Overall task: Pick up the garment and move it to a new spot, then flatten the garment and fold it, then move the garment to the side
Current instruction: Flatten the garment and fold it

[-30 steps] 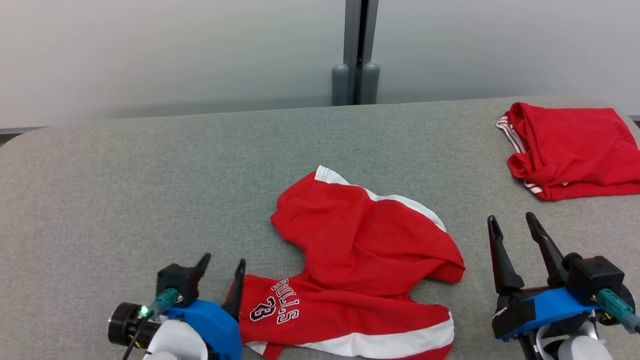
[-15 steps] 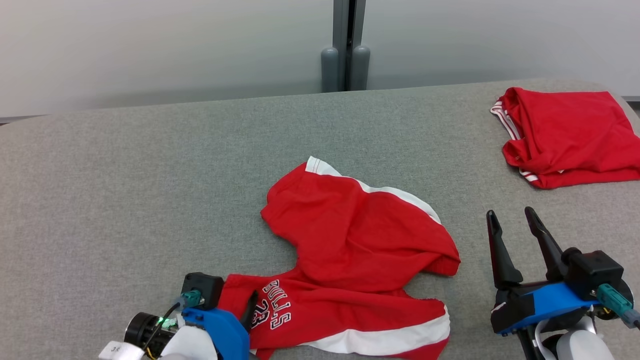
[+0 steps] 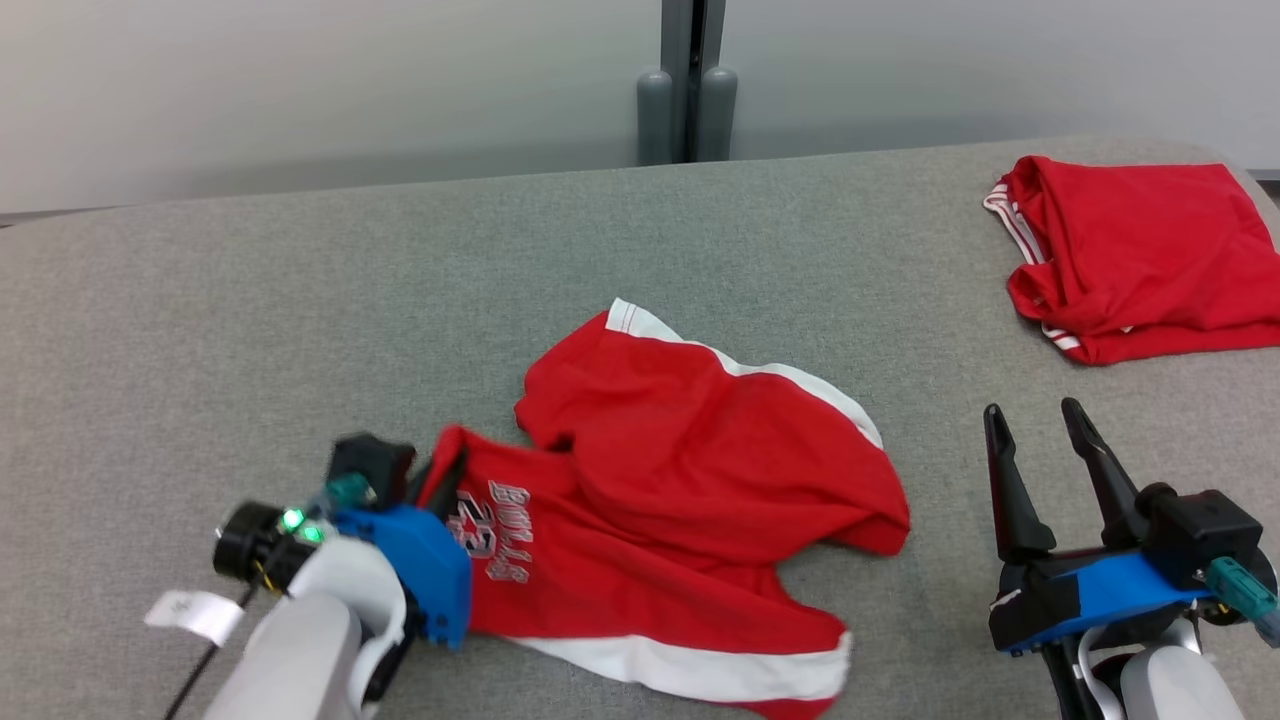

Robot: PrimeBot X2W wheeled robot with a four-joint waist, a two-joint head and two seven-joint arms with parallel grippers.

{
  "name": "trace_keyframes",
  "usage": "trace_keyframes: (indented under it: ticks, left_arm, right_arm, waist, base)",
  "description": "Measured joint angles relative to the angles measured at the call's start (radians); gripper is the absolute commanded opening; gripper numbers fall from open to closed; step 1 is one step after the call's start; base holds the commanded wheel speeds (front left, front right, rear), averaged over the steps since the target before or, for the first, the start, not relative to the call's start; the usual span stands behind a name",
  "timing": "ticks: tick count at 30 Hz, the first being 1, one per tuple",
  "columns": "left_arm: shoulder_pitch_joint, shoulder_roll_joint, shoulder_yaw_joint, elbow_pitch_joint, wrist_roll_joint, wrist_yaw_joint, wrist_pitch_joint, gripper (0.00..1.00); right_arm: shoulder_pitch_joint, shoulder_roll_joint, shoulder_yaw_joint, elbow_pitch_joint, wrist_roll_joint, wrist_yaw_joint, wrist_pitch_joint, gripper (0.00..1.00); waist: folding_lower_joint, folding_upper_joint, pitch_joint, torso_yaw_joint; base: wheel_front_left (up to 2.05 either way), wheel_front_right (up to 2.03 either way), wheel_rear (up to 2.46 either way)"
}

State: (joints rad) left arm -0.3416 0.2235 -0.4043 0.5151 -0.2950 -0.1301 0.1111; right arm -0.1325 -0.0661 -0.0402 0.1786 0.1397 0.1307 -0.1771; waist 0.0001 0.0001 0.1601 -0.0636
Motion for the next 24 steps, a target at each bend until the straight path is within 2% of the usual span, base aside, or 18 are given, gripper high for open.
trace_keyframes:
  ticks: [6,11,12,13,18,21,24]
  left_arm:
    - [-0.121,0.032,0.010,0.037,-0.028,0.000,-0.017,0.00]
    - [-0.183,0.045,0.023,0.125,-0.036,0.000,-0.056,0.00]
    - [-0.187,0.043,0.021,0.145,-0.038,0.000,-0.062,0.28]
    - [-0.189,0.041,0.018,0.160,-0.038,0.000,-0.080,1.00]
    - [-0.193,0.021,0.026,0.205,-0.040,0.012,-0.188,1.00]
    - [-0.173,0.015,0.037,0.194,-0.037,0.039,-0.293,1.00]
    - [-0.127,0.010,0.060,0.156,-0.041,0.065,-0.354,1.00]
  right_arm:
    - [-0.020,-0.001,0.000,0.012,0.003,0.000,-0.009,1.00]
    - [-0.030,-0.001,0.000,0.031,0.004,0.000,-0.020,1.00]
    - [-0.030,-0.001,0.002,0.035,0.004,0.000,-0.023,1.00]
    - [-0.030,-0.001,0.003,0.039,0.005,0.000,-0.024,1.00]
    - [-0.029,0.000,0.000,0.057,0.011,0.000,-0.033,1.00]
    - [-0.027,0.000,-0.010,0.061,0.011,0.000,-0.035,1.00]
    - [-0.023,-0.001,-0.017,0.062,0.011,0.000,-0.035,1.00]
  waist:
    - [0.0000,0.0000,0.028,-0.021]
    - [0.0000,0.0000,0.040,-0.042]
    - [0.0000,0.0000,0.041,-0.045]
    - [0.0000,0.0000,0.041,-0.048]
    - [0.0000,0.0000,0.025,-0.048]
    - [-0.0001,-0.0001,0.008,-0.038]
    - [-0.0001,0.0000,-0.012,-0.023]
  base:
    - [0.00,0.00,0.00]
    - [0.00,0.00,0.00]
    - [0.00,0.00,0.00]
    - [0.00,0.00,0.00]
    - [0.00,0.00,0.00]
    - [0.00,0.00,0.00]
    - [0.00,0.00,0.00]
